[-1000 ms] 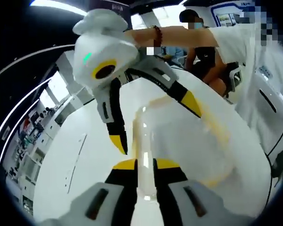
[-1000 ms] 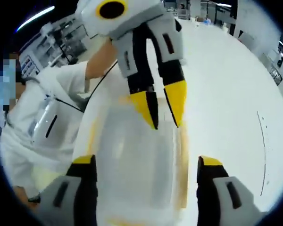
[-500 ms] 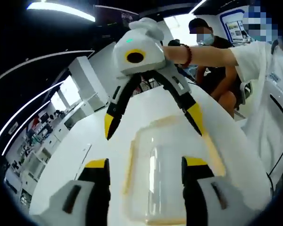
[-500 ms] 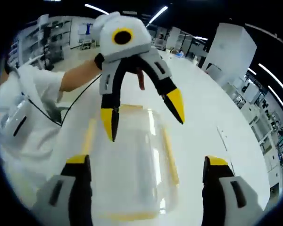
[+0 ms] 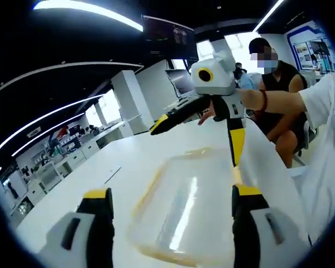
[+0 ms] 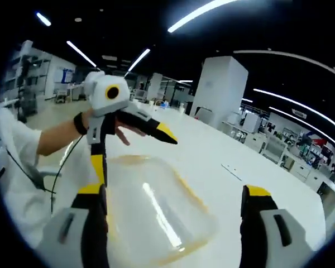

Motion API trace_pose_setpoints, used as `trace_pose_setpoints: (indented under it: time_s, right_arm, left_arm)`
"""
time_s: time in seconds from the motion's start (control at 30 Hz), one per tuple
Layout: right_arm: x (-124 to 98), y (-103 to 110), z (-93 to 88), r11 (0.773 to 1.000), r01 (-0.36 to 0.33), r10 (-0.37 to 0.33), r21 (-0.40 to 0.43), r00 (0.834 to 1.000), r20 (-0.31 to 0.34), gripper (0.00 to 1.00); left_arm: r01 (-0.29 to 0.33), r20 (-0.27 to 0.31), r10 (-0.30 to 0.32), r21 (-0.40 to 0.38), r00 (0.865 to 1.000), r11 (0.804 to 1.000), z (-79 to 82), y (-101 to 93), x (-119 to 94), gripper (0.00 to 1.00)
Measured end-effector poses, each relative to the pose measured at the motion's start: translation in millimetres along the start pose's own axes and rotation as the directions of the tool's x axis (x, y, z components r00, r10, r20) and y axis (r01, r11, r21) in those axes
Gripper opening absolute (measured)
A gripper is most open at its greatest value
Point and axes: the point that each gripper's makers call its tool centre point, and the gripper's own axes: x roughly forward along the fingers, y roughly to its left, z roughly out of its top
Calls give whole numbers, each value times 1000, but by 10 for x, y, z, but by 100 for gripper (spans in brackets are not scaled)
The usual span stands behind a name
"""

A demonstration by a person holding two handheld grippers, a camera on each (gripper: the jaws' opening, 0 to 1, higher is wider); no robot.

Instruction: Snap each plastic latch of the storage box into its locked position after aligning the lid with the box until every specified latch is closed and the lid sits flush.

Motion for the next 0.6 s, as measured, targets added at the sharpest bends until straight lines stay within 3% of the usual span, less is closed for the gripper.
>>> trace_pose_setpoints:
  time_s: [0.2, 0.37, 0.47, 0.6]
  right_arm:
    - [-291, 41, 62, 994, 107, -109, 26, 988, 113, 100]
    - [-422, 168, -123, 988, 143, -149, 57, 981, 127, 100]
    - [-453, 253, -268, 986, 158, -164, 58, 981, 106, 100]
    - [-523, 308, -322, 980, 187, -194, 71, 974, 114, 100]
  left_arm:
    - [-60, 48, 61, -26, 997, 998, -33, -83, -170, 93]
    - [-138, 194, 174, -187, 965, 973, 44, -114, -361, 94]
    - [-164, 197, 202, -193, 959, 967, -46, -180, -445, 95]
    - [-219, 182, 260, -217, 948, 951, -164, -196, -557, 95]
